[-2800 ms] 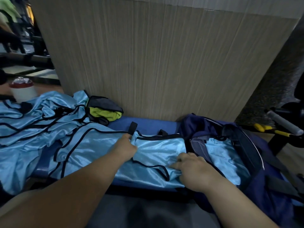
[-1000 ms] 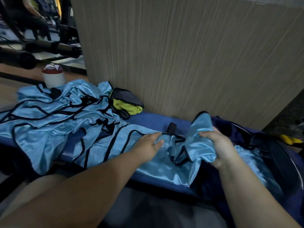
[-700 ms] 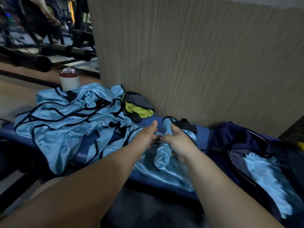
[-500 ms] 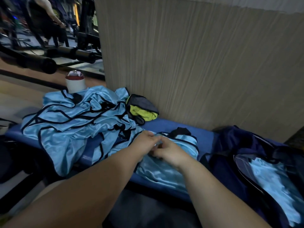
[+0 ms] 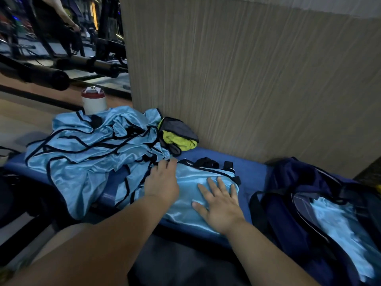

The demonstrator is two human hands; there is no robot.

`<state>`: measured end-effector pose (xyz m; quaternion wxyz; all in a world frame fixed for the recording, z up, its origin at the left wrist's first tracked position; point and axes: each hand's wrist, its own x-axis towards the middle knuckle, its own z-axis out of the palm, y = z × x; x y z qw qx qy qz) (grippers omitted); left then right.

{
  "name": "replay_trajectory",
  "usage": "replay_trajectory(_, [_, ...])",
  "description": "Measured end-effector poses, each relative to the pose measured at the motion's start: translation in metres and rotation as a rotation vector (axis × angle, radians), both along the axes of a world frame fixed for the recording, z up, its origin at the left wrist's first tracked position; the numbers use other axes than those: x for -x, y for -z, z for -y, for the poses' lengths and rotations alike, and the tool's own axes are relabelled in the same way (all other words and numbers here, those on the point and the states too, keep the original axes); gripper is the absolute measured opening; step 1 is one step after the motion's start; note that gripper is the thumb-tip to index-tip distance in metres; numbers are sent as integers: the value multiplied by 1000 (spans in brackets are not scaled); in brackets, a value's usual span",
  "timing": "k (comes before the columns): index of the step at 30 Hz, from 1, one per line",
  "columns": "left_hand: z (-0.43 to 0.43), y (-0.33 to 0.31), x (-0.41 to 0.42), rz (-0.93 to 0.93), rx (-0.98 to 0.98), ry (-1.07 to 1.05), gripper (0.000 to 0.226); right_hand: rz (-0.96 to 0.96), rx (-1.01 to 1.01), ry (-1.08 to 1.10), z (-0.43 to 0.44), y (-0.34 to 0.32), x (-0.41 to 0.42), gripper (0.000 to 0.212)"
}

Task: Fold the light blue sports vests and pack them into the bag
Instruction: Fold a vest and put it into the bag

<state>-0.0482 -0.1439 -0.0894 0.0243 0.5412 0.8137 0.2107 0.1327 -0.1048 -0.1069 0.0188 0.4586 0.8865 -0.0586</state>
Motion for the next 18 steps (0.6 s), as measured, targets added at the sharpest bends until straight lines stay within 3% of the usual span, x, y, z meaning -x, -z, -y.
replay_trajectory(4, [-2,-1,-15,-231,-122,255,51,16,-15,-13,-2,0,-1,94])
replay_trajectory(7, [-7,1,-24,-258,-14,438,37,-47,-75,8,-4,-3,-5,88])
replay_trajectory(9, [-9,9,-22,-229,109,444,46,-135,-109,49,-6,-5,-10,80])
replay_trajectory(14, [-9,20,-11,-185,297,443,67,-429,-98,259,-24,-9,-26,36])
replay_trajectory(18, [-12,21,-9,-202,334,456,73,-409,-13,426,-45,-15,-35,26])
